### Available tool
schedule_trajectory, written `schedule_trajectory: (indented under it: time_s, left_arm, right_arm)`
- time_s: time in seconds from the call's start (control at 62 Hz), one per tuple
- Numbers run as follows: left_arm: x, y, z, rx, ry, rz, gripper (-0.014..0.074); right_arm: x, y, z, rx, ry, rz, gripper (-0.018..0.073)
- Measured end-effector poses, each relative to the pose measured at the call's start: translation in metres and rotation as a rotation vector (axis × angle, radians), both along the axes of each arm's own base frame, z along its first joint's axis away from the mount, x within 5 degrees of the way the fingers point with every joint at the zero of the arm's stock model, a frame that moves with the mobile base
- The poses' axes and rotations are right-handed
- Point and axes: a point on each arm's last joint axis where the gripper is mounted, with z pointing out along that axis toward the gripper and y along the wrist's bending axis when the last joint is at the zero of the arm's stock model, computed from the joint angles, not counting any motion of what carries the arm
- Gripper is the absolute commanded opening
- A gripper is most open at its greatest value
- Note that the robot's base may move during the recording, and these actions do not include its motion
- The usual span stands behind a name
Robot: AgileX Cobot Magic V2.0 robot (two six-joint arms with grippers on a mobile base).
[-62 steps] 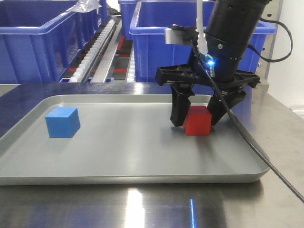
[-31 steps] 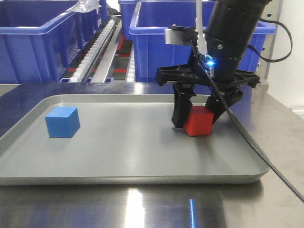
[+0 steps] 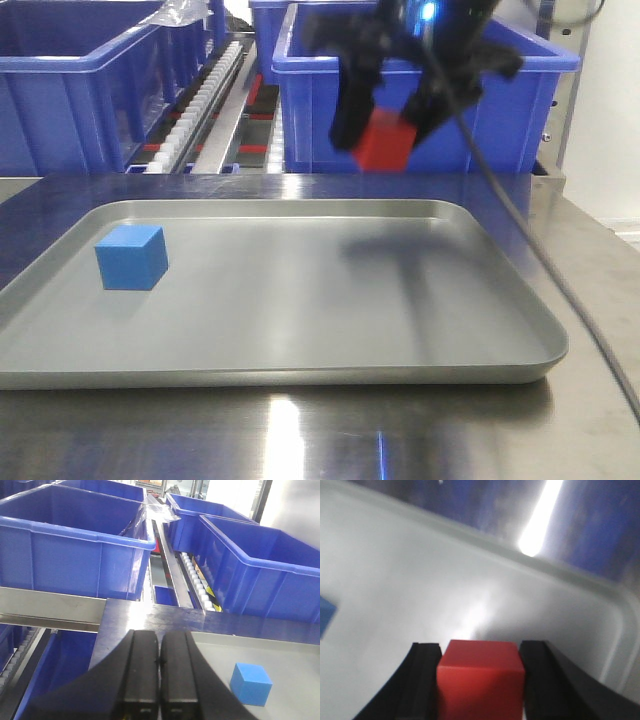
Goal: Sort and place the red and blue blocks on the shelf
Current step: 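Lift the red cube up out of the tray with the right gripper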
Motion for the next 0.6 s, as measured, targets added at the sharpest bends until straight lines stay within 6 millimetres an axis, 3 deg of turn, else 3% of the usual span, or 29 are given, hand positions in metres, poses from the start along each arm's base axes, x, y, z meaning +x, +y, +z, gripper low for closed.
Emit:
schedule_trajectory:
  time_s: [0.306, 0.596]
  left_arm:
    - [0.0, 0.0, 0.0, 0.0, 0.0, 0.0, 0.0129]
    - [0.0, 0.0, 0.0, 0.0, 0.0, 0.0, 0.0129]
  right_arm:
    - [-0.018, -0.02, 0.042, -0.044, -0.167, 0.014, 0.0058]
    - [-0.044, -0.063, 0.061, -0.021, -0.247, -0.066, 0.0058]
